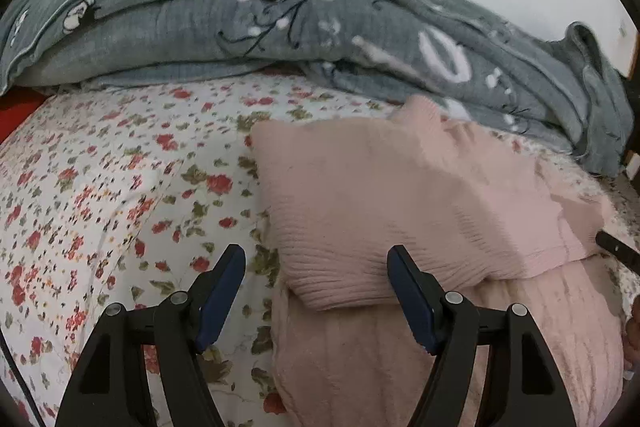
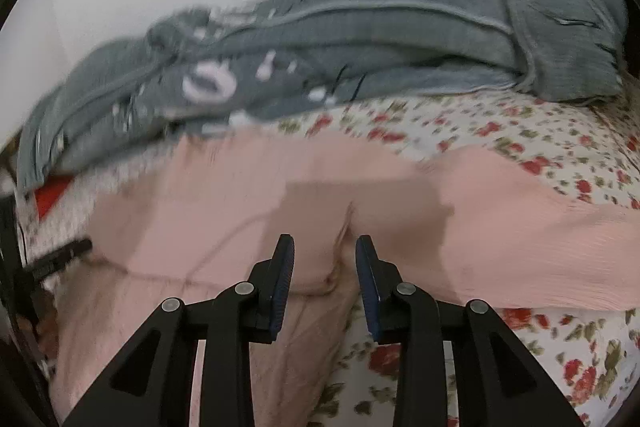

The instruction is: Fold small clothes

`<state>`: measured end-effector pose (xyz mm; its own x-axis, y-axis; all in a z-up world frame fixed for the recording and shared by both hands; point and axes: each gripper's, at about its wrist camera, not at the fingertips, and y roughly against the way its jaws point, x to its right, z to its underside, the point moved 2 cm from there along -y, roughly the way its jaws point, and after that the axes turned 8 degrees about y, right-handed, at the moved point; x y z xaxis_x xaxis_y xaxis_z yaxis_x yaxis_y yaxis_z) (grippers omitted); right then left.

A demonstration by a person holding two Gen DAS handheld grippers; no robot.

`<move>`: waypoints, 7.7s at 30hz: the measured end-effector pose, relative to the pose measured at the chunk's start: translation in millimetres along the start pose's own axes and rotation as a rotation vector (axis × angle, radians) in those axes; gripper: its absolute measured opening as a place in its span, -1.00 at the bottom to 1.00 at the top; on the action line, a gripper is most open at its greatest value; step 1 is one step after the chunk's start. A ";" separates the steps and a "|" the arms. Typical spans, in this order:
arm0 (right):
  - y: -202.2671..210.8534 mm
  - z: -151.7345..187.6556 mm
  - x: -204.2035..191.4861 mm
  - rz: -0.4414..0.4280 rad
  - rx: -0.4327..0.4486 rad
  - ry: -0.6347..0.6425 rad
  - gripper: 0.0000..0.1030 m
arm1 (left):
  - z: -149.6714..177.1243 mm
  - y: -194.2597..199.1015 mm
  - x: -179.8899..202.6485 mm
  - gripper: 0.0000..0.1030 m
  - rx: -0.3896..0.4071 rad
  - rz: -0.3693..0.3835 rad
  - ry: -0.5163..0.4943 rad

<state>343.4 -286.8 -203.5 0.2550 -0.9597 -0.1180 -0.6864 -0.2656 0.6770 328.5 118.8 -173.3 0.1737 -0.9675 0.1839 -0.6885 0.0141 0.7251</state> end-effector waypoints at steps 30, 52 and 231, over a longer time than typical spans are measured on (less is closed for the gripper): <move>133.8 113.6 252.4 0.322 0.105 -0.530 0.17 | 2.1 -10.4 -4.2 0.55 -0.040 -0.013 0.018; 149.9 23.5 209.8 0.561 0.198 -0.284 -0.89 | 1.1 -7.9 -2.8 0.58 -0.038 -0.024 0.023; 199.0 215.5 -60.2 -0.132 0.058 -0.059 -0.91 | 212.7 203.7 -57.3 -0.87 -0.060 0.200 0.202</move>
<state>44.7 -301.6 -218.1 0.3069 -0.9192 -0.2468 -0.6879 -0.3935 0.6099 28.5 123.4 -177.3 0.1791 -0.8742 0.4514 -0.6815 0.2207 0.6977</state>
